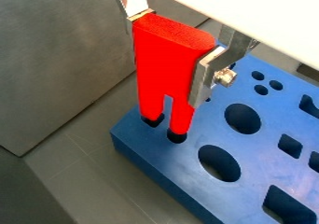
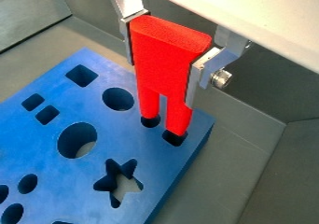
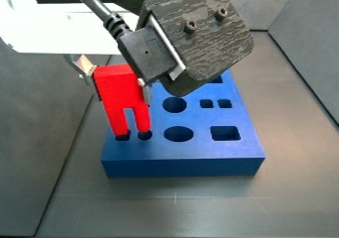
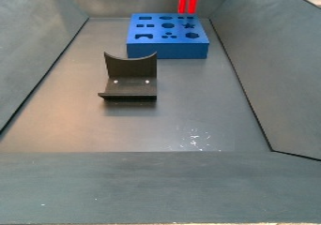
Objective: Pick up the square-circle object. Move up. Move to above the board. Insert the square-circle object.
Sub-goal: Insert the square-circle object.
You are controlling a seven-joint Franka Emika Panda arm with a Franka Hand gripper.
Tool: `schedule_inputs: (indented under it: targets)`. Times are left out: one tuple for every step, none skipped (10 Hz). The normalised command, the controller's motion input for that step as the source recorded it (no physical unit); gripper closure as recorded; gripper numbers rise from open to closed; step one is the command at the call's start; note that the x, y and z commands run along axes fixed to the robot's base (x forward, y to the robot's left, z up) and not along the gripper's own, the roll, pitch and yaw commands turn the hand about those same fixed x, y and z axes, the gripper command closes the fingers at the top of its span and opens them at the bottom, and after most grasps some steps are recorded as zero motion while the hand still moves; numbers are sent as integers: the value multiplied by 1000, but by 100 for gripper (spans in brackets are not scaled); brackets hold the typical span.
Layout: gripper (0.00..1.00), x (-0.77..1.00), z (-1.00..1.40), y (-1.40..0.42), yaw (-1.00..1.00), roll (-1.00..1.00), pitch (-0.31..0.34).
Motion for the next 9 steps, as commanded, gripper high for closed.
schedule_inputs:
  targets:
    - [100,0,-351,0,-3,99,-89]
    - [100,11,-309,0,0,64,-69]
    - [100,0,-300,0,0,57,-77]
    - [100,0,-271,-49,0,59,-69]
    - [100,0,-194,-163,0,109,-33]
    - [100,163,-237,-226,-106,41,-4]
    - [100,197,-154,-83,-220,0,0]
    - [100,69,-77,0,-131,0,0]
    - [100,120,-143,89,0,33,0]
